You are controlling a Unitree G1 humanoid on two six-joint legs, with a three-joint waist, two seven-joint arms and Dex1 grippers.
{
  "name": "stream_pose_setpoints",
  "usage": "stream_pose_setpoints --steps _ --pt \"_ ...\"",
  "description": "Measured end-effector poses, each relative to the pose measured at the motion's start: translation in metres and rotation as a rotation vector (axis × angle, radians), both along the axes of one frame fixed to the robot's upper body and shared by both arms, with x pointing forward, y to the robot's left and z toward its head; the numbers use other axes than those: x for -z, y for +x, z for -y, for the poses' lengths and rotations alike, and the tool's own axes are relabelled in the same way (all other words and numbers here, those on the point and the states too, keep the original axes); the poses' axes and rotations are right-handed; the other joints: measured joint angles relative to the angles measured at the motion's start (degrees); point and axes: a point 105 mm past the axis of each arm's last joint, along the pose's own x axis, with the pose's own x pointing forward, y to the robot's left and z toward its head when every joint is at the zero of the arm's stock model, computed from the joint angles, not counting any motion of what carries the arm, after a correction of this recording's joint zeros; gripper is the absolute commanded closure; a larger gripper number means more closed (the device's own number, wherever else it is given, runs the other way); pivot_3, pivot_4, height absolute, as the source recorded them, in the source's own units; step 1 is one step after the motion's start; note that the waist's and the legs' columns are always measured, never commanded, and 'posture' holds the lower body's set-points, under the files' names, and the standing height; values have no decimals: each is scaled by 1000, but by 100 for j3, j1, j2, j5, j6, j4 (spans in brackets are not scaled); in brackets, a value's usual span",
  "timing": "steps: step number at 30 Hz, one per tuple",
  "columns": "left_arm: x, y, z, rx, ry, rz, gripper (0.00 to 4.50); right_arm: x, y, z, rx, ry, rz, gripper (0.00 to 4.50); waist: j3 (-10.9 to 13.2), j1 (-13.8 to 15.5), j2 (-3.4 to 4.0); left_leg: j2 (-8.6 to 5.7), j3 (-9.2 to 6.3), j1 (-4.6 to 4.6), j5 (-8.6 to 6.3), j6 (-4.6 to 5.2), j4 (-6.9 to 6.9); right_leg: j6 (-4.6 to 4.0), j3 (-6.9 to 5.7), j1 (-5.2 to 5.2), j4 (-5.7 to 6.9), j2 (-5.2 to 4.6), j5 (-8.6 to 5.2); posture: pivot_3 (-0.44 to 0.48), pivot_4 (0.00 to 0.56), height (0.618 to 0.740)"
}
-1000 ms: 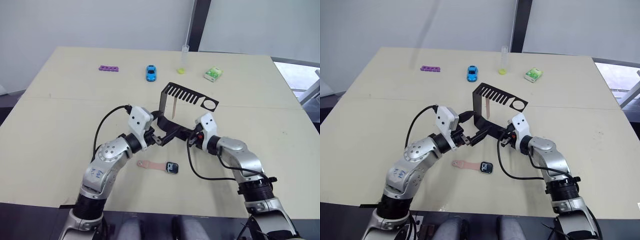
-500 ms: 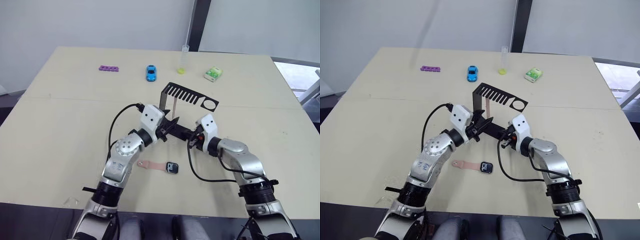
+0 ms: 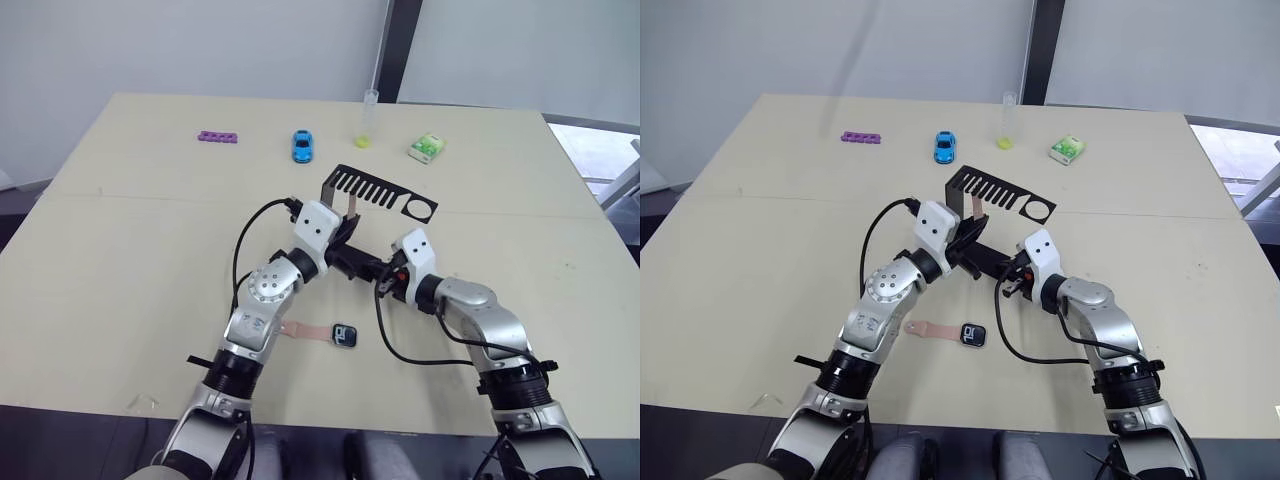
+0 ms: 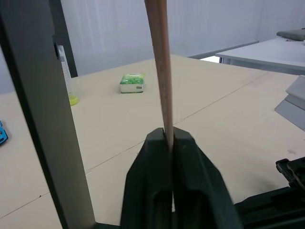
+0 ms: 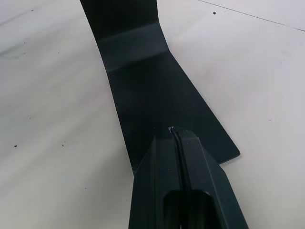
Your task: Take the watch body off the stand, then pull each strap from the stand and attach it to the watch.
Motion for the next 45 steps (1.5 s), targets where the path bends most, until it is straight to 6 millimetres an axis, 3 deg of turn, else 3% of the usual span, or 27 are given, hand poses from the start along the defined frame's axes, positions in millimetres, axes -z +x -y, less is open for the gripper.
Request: stream_pose_setpoints --steps 9,20,30,34,40,45 --pt "-10 -10 4 52 12 63 4462 -1 0 0 2 1 -4 4500 0 0 0 0 0 0 0 0 -1 0 0 0 -1 0 0 0 150 740" --pt "-9 -8 -13 -6 24 60 4462 -1 2 -1 2 1 -12 4500 0 -4 0 1 0 0 1 -1 -1 0 0 0 -2 0 0 0 150 740" --pt "-15 -16 -11 17 0 64 4462 -2 2 -1 2 0 -15 4500 0 -2 0 1 0 -1 0 -1 -4 0 0 0 -4 -1 0 0 150 740" --pt "-21 -22 -17 24 -8 89 4462 -1 1 -1 1 0 -16 4500 0 -6 0 1 0 -1 0 -1 -6 0 0 0 -6 -1 0 0 150 740" --pt "-14 -30 -31 32 -15 44 4462 -1 1 -1 1 0 -15 4500 0 -5 0 1 0 0 0 -1 -7 0 1 0 -6 -1 0 0 150 740" --pt "-20 -46 -38 206 -65 -54 4462 -2 -4 0 -3 1 5 4500 1 -7 1 2 -2 -2 0 -1 -10 0 0 -1 -8 -1 0 0 150 740"
